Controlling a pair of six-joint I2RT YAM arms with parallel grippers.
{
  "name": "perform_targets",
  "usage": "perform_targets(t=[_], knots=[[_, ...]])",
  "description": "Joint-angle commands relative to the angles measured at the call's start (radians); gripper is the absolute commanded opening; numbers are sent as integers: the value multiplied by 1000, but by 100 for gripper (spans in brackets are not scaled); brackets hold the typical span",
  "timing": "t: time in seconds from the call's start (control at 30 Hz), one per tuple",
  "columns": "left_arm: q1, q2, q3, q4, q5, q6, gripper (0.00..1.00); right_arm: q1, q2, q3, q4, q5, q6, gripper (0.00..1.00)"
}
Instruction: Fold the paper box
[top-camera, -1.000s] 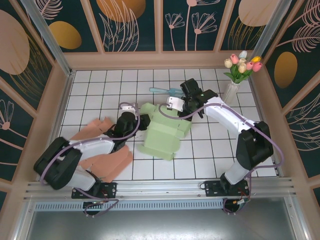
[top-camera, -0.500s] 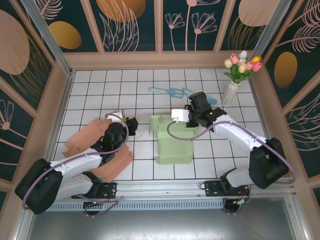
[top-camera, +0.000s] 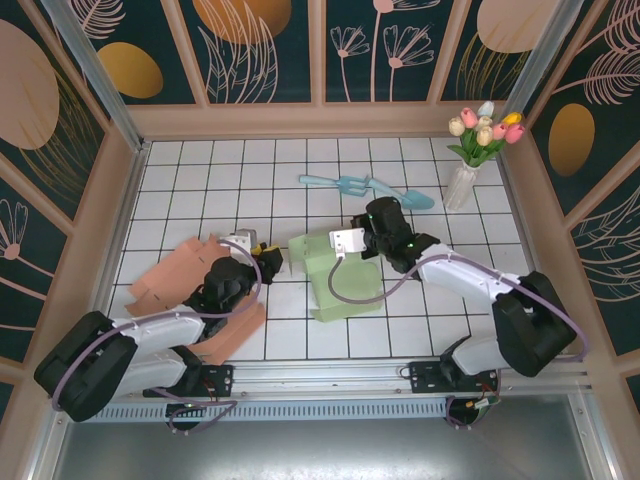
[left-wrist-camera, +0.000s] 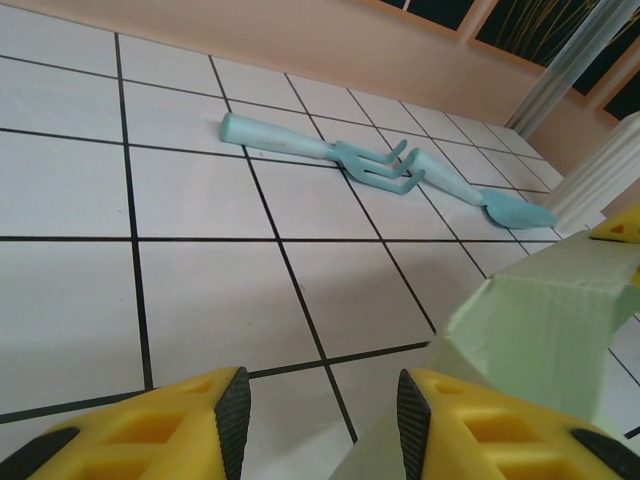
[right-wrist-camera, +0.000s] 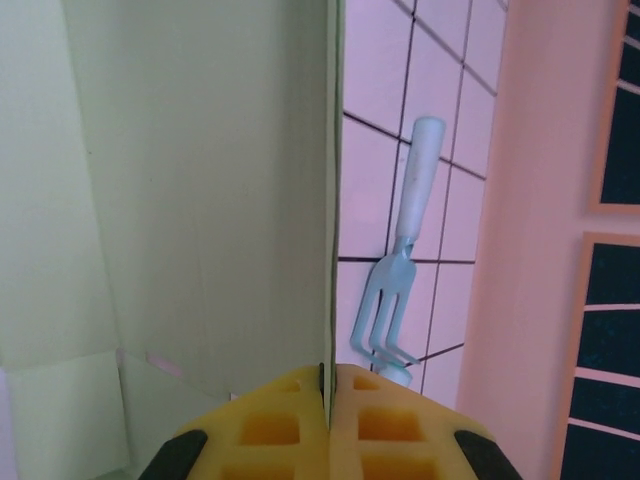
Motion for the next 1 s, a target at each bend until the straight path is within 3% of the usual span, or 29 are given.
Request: perform_targets(t=[0.0,0.37,0.7,0.97], knots=[[3,53,-22,84,5,22,45,3,35,-20,45,57,-31,0],[2,257,-1,286,166,30,45,-3,48,-53,86,63,-74,0],[1,353,9,395,285,19,46,-21,30,-72,132,48,-79,0],[0,393,34,393,295,10,41,-22,20,-75,127,39,-78,0]])
